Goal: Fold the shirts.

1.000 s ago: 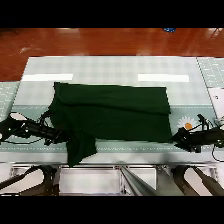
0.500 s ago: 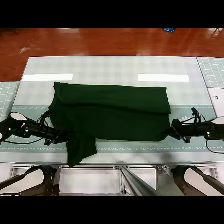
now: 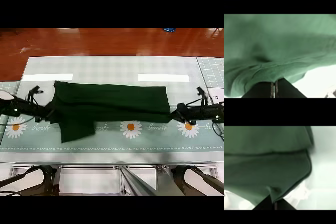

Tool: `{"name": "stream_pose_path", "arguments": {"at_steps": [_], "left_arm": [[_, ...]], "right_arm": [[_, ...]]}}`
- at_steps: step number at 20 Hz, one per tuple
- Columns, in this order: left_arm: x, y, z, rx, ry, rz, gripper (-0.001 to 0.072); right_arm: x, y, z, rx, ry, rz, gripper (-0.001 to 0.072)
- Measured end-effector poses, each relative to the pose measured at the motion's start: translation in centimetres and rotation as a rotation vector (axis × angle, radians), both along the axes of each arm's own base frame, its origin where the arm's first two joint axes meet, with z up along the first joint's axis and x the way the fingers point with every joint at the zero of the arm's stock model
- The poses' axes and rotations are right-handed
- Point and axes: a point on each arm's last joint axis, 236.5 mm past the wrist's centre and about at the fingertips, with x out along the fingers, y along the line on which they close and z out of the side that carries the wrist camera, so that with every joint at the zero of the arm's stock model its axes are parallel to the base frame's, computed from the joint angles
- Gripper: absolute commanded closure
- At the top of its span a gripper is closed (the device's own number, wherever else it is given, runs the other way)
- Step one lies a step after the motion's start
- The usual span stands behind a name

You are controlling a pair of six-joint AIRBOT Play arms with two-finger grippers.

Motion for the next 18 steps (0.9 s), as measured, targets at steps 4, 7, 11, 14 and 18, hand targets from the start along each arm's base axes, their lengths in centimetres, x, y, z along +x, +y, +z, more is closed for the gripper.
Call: {"name": "stream_pose_path", "arguments": {"at_steps": [4,7,11,14,18], "left_arm": [[5.6,-0.4,1.6,0.014,-0.053,-0.017,0.0688],[10.2,-1.5,2.3,0.012,-0.074,-0.042,0.0688],[15.5,-2.5,2.7,-0.005,-0.072,-0.062,0.0688],[17.9,-2.7,2.4,-0.015,-0.061,-0.078,0.0688],[19.9,-2.7,0.8,-0.015,-0.057,-0.076,0.0680]], "right_arm": [[3.9,-0.3,1.1,-0.023,-0.064,-0.010,0.0687],[7.0,-0.8,1.0,-0.026,-0.078,-0.035,0.0687],[10.5,-1.3,0.4,-0.012,-0.085,-0.062,0.0687],[12.6,-1.8,0.0,-0.007,-0.090,-0.071,0.0687],[14.5,-2.3,-0.8,0.001,-0.094,-0.090,0.0676]]}}
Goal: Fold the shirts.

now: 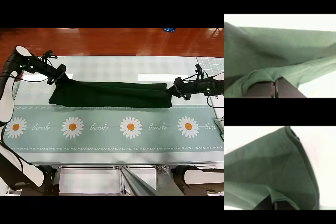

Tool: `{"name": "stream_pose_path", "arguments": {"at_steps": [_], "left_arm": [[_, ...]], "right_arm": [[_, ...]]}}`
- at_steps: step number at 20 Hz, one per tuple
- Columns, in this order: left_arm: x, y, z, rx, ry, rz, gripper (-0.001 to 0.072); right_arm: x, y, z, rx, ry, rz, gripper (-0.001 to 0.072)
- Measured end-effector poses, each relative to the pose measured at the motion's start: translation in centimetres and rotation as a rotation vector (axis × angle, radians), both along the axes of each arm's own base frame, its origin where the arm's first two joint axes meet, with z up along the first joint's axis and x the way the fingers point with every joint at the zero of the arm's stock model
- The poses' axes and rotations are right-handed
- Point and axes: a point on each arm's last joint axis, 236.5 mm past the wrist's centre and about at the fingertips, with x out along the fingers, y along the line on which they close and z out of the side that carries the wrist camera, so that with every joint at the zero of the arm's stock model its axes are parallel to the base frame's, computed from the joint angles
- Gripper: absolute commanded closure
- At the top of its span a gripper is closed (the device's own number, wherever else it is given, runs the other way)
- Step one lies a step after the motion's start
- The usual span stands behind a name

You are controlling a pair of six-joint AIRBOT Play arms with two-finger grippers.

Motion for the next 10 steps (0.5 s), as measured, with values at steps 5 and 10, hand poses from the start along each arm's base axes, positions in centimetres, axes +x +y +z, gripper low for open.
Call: {"name": "stream_pose_path", "arguments": {"at_steps": [5,10], "left_arm": [[1.9,-0.6,-0.7,0.014,-0.064,-0.009,0.0203],[1.9,5.8,2.6,0.199,-0.069,0.009,0.0203]], "right_arm": [[2.1,-0.2,-0.6,-0.003,-0.035,-0.035,0.0297],[1.7,-3.3,2.6,-0.024,-0.072,-0.047,0.0298]]}}
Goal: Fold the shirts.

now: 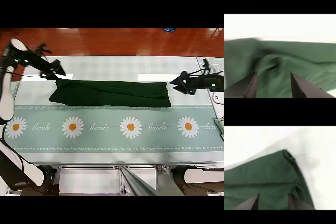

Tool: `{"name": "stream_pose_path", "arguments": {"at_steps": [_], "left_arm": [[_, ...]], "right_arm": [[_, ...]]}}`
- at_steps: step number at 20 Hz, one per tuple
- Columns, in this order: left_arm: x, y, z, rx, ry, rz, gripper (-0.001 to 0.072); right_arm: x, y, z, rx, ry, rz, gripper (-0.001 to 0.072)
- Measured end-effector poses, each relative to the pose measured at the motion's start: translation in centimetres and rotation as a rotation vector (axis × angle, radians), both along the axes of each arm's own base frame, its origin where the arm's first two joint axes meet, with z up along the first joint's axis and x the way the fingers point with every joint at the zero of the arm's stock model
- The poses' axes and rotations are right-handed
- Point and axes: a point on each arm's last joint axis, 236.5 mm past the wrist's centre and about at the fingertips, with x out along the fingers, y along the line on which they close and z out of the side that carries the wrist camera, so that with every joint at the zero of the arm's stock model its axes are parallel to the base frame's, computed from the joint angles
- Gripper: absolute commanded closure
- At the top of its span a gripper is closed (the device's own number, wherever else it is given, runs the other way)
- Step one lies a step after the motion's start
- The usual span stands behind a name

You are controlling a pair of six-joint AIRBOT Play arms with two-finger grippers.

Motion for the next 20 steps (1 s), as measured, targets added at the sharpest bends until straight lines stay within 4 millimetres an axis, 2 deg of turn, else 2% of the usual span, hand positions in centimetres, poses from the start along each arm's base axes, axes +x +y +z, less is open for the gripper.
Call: {"name": "stream_pose_path", "arguments": {"at_steps": [3,5,7,8,10,14,16,20], "left_arm": [[-1.3,7.9,3.9,0.180,-0.025,0.098,0.0203],[-2.6,11.8,6.9,0.246,-0.054,0.185,0.0203],[-4.3,13.1,8.9,0.259,-0.079,0.235,0.0203],[-5.1,13.1,9.4,0.261,-0.090,0.249,0.0203],[-7.1,11.6,9.4,0.254,-0.109,0.236,0.0203],[-11.4,5.0,8.2,0.209,-0.203,0.125,0.0203],[-13.4,1.8,6.9,0.192,-0.240,0.072,0.0203],[-15.4,-3.2,4.6,0.154,-0.264,-0.020,0.0203]], "right_arm": [[-2.5,-4.1,2.6,-0.091,0.002,-0.027,0.0298],[-4.8,-6.2,3.4,-0.162,0.022,-0.051,0.0298],[-6.7,-7.5,3.4,-0.214,0.037,-0.089,0.0298],[-7.5,-7.7,3.0,-0.226,0.048,-0.110,0.0298],[-8.5,-7.7,1.9,-0.220,0.055,-0.160,0.0298],[-9.3,-6.3,-0.3,-0.139,0.054,-0.228,0.0298],[-9.3,-5.8,-1.1,-0.107,0.056,-0.242,0.0298],[-8.6,-4.6,-2.6,-0.012,0.064,-0.258,0.0298]]}}
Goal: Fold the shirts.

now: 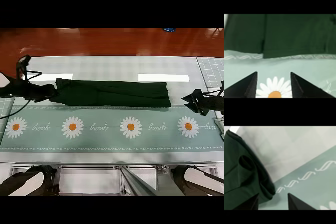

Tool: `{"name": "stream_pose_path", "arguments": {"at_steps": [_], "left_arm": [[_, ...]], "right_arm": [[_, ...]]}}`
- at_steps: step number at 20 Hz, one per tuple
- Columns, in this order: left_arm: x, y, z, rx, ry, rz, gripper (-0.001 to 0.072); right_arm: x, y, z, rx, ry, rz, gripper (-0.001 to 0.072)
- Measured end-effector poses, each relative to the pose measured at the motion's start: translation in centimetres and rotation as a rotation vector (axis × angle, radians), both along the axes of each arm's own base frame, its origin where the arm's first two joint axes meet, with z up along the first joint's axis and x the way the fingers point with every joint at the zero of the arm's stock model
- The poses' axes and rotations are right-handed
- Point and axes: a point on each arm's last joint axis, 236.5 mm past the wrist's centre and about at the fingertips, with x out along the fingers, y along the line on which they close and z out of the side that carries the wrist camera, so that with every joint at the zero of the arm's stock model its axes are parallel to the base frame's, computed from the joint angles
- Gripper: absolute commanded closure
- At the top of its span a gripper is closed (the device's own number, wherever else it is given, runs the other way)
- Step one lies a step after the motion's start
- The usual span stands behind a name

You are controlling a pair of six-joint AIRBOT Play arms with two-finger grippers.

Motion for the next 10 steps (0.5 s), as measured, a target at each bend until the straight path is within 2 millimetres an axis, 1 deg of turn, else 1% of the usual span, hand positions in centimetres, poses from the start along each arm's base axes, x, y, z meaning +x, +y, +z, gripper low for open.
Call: {"name": "stream_pose_path", "arguments": {"at_steps": [3,5,7,10], "left_arm": [[0.0,-2.7,-0.7,-0.015,-0.023,-0.050,0.0203],[0.4,-4.0,-0.9,-0.032,-0.044,-0.062,0.0203],[0.6,-4.9,-1.0,-0.051,-0.054,-0.065,0.0203],[0.8,-5.6,-1.0,-0.068,-0.062,-0.066,0.0203]], "right_arm": [[1.2,1.6,-1.1,0.056,-0.003,0.023,0.0298],[2.2,3.1,-1.8,0.076,0.001,0.067,0.0298],[3.6,4.3,-2.4,0.084,0.005,0.107,0.0298],[5.7,5.7,-3.7,0.084,0.030,0.152,0.0298]]}}
